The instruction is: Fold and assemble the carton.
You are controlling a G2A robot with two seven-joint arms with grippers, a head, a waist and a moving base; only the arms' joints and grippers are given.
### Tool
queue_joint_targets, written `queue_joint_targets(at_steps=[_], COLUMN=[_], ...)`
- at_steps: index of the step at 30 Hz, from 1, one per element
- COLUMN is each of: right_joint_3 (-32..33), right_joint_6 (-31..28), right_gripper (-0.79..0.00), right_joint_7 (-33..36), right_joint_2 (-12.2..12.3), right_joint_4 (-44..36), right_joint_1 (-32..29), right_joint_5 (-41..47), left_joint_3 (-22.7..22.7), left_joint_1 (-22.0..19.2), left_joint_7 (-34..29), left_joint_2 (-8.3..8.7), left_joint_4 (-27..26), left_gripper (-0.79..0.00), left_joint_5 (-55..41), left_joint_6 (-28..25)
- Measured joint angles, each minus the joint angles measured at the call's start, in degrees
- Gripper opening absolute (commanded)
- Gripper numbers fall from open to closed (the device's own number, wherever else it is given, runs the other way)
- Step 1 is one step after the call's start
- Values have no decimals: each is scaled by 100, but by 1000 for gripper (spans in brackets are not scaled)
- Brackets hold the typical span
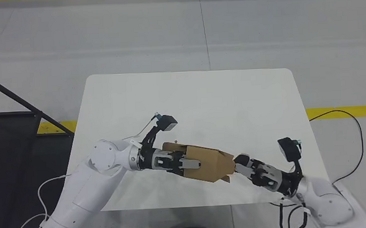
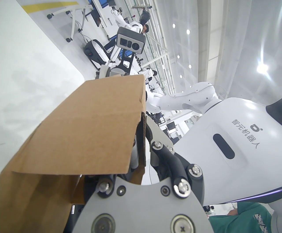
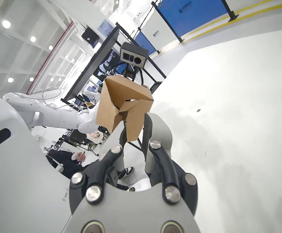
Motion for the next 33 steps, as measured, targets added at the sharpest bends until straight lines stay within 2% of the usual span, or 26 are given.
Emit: queue_joint_targets(at_steps=[3,7,13,18,26,33], right_joint_3=[-184,-632,-1182,-1526,-1762,-1567], right_joint_6=[-214,-785,-833,-982,-1183,-1221], right_gripper=[-579,-606,-570,-566,-554,-554], right_joint_7=[125,635,1480,1404,1199,553], right_joint_2=[-16,-26,-60,-137,-166,-216], right_joint_4=[168,545,1131,1330,1469,1347], right_joint_1=[91,341,954,1217,1396,1269], right_joint_5=[291,1319,2458,2868,2633,1775], left_joint_3=[-15,-11,6,12,29,75], left_joint_1=[11,13,-5,-6,2,-39], left_joint_7=[-5,-9,-14,-9,-17,-14], left_joint_2=[3,1,-5,-8,-12,-24], left_joint_4=[1,19,29,32,41,37], left_gripper=[-785,-785,-785,-785,-785,-785], left_joint_5=[-10,-20,-27,-17,-27,10], left_joint_6=[-7,-15,-24,-34,-44,-5])
